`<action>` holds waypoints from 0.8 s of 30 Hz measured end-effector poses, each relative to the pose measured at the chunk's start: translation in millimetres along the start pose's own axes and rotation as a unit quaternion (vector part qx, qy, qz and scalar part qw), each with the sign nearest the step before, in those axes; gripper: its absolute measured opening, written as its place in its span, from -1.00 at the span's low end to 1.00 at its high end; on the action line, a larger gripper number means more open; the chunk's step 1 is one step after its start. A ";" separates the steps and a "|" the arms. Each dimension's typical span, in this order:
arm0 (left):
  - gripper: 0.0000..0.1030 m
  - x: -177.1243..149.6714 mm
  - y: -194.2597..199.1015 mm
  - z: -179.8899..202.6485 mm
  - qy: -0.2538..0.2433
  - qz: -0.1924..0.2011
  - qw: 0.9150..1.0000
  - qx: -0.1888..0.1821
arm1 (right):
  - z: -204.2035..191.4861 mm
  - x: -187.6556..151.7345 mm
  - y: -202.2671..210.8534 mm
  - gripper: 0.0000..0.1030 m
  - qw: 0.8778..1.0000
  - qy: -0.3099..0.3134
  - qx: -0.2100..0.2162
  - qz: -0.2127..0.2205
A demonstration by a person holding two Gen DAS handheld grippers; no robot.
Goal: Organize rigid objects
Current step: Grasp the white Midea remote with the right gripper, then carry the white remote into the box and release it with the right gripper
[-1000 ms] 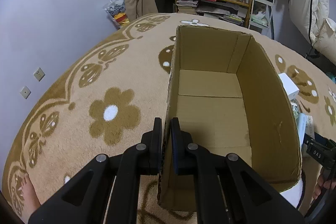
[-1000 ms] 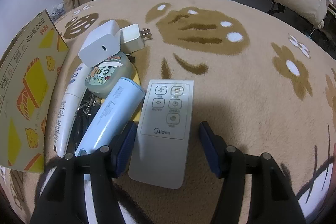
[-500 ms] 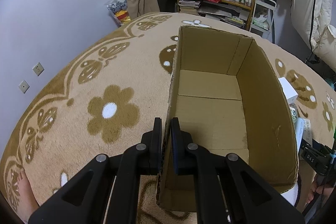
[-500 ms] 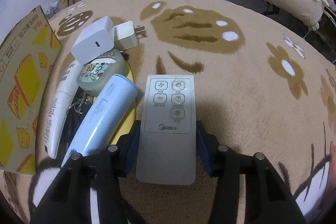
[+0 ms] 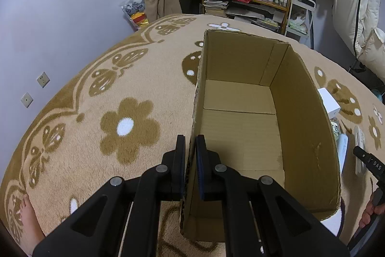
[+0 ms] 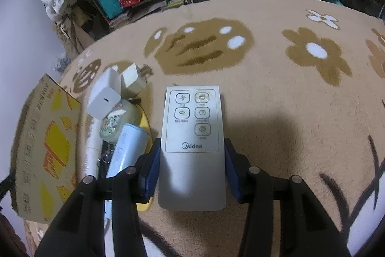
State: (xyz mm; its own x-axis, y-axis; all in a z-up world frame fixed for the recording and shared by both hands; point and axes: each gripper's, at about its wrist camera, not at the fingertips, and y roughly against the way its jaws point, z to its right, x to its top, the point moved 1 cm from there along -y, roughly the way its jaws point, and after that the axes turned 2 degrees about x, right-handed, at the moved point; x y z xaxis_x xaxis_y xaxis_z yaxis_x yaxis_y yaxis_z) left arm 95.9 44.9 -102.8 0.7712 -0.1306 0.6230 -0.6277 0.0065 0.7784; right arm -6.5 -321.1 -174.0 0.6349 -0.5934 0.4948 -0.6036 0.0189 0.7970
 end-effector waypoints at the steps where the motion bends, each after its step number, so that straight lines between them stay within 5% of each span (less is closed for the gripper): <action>1: -0.85 0.1 0.1 0.2 -0.001 0.000 1.000 0.000 | -1.4 1.4 2.2 0.01 1.000 0.002 0.003 0.002; 12: -0.86 0.0 0.2 -2.1 0.005 -0.002 1.000 -0.006 | -71.8 34.9 61.5 0.01 0.993 0.076 0.051 0.074; 24: -0.87 -0.7 -0.2 -1.2 0.001 -0.002 1.000 -0.004 | -175.7 44.4 85.4 0.01 0.977 0.159 0.120 0.078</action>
State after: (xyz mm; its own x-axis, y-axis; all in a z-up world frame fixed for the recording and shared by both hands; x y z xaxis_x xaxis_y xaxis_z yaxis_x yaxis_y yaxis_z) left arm 95.5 46.2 -103.3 0.7743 -0.1286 0.6196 -0.6232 0.0147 0.7819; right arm 54.8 -204.4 -23.1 0.6209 -0.3186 0.7162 -0.7763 -0.1233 0.6182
